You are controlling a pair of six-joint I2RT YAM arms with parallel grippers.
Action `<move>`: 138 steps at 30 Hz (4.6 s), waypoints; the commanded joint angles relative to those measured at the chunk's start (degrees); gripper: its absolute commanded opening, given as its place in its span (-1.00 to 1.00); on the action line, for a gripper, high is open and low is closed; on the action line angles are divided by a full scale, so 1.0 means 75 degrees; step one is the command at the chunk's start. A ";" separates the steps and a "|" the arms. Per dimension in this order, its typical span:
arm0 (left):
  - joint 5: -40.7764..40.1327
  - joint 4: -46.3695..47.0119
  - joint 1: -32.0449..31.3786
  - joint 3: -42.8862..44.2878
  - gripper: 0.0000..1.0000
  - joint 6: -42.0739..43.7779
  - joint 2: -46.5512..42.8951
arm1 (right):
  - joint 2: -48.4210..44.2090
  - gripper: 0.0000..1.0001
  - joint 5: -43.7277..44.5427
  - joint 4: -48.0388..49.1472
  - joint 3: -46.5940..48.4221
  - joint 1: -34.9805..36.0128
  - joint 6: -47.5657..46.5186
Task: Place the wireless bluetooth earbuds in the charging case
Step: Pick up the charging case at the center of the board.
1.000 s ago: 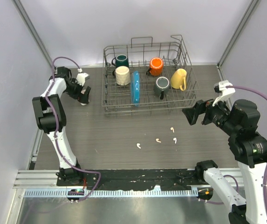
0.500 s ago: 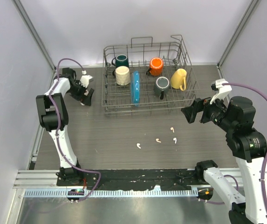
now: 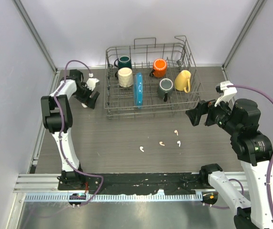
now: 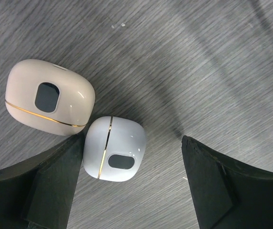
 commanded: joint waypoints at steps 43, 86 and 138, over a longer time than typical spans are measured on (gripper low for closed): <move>-0.0305 0.1431 -0.0004 -0.2900 -1.00 -0.2248 -0.3397 | -0.0133 0.96 0.0084 0.0245 0.0151 0.0043 0.0554; 0.0737 0.1408 -0.1786 -0.5503 -1.00 -0.5566 -1.2049 | 0.0942 0.92 -0.0235 0.0662 0.0078 0.0043 0.3954; -0.3294 0.3963 -0.8969 -0.4495 -1.00 -0.3129 -0.8205 | 0.1225 0.40 -0.2132 0.1781 -0.1011 0.1120 0.4352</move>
